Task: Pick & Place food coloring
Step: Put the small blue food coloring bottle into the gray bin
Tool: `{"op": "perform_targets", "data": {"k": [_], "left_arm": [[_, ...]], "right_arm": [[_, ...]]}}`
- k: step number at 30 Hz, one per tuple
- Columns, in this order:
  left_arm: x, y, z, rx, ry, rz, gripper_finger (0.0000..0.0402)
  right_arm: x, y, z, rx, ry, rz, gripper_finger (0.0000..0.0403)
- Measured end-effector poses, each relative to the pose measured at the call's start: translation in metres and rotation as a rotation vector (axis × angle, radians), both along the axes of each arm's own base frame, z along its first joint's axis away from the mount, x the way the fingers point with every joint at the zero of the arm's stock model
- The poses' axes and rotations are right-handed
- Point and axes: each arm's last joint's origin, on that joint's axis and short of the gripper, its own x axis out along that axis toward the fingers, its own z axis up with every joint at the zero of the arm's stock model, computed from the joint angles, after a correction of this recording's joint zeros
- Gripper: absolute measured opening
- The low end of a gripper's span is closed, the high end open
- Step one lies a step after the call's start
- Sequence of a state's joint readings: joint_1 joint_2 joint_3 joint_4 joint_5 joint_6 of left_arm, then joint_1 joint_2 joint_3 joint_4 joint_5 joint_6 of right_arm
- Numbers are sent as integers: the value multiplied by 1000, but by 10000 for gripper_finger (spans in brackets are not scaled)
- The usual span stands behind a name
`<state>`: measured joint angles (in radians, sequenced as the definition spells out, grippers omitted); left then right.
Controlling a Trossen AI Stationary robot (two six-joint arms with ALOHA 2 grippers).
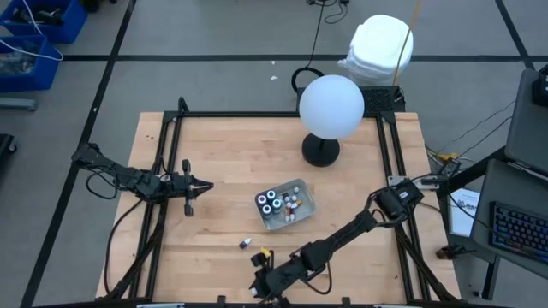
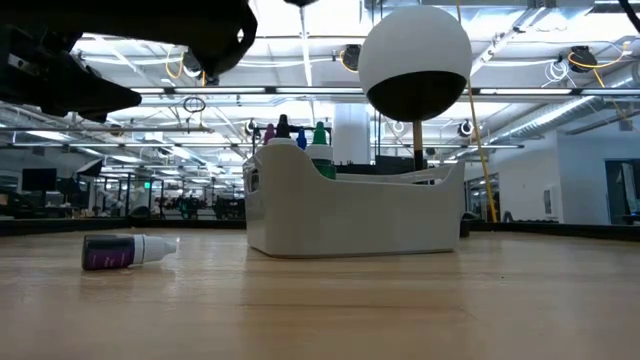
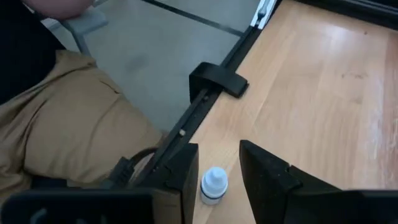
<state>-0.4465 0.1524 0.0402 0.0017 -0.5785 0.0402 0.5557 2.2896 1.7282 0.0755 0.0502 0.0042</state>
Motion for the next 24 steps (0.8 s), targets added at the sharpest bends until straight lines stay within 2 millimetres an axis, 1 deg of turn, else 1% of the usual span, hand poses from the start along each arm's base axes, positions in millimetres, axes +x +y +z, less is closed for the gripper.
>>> {"op": "perform_targets", "data": {"k": [8, 13, 14, 24], "left_arm": [[0, 0, 0, 5, 0, 0, 35], [0, 0, 0, 4, 0, 0, 35], [0, 0, 0, 4, 0, 0, 35], [0, 0, 0, 5, 0, -1, 35]], "right_arm": [[0, -4, -6, -39, 28, -31, 126], [4, -1, -31, -32, 44, -26, 135], [4, -1, -33, -29, 50, -19, 137], [4, 1, -31, -16, 31, -8, 141]]}}
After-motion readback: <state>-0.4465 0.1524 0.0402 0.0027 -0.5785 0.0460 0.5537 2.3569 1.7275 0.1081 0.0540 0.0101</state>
